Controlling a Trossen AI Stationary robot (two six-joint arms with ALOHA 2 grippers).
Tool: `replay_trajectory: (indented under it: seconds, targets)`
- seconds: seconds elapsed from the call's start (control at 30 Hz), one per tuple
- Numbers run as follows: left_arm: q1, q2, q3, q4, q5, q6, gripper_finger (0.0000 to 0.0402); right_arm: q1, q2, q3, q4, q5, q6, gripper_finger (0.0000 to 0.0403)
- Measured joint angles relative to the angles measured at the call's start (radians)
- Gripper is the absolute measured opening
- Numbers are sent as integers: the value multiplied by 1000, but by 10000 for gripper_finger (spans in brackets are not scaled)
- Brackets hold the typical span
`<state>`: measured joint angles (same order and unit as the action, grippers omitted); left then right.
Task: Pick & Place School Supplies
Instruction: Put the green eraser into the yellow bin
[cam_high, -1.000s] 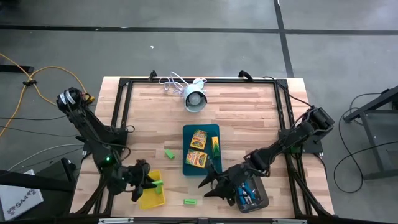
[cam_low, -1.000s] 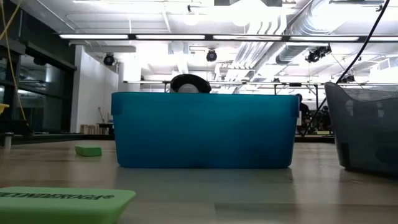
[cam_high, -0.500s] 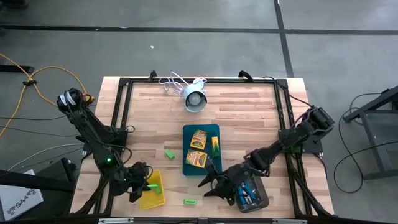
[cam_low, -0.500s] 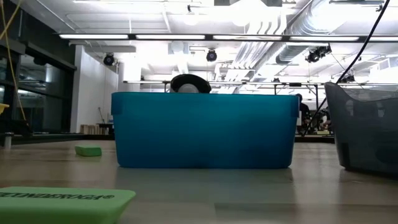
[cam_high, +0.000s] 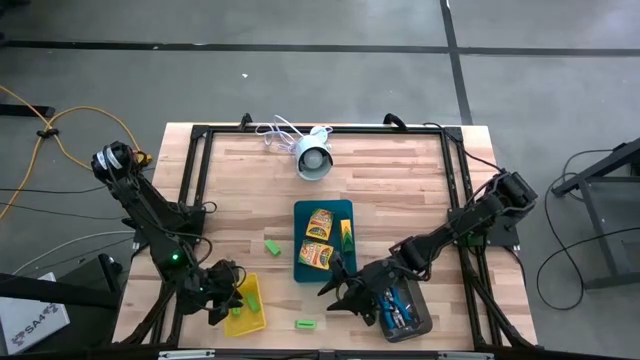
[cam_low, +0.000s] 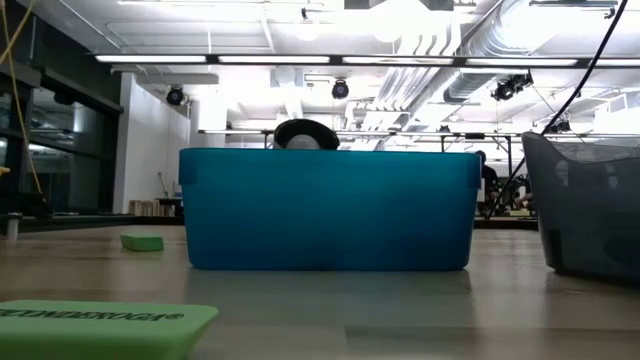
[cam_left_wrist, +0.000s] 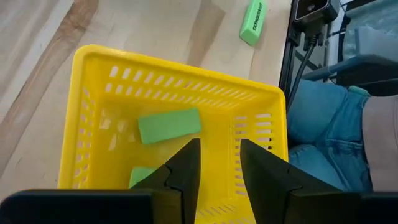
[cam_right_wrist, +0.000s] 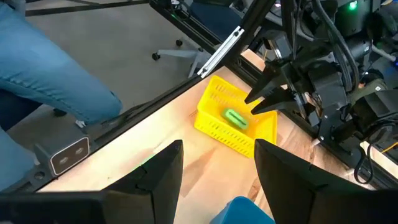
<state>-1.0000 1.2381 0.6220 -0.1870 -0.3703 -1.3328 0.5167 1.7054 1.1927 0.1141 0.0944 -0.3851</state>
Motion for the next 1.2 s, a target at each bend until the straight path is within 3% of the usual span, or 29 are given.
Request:
replay_trajectory:
  seconds: [0.2,0.47,0.67,0.97,1.2]
  targets:
    - [61,0,2,-1,7,117,111,-10,0,0,0,0,0,190]
    - [191,-69,21,0,147,367,111,-16,0,0,1,0,0,190]
    - [258,-142,23,0,147,537,110,-20,0,0,-14,-2,80,190]
    - [349,-159,23,0,163,671,110,-34,17,0,-27,20,114,190]
    - [392,-158,23,0,200,678,110,-19,71,0,7,31,98,190]
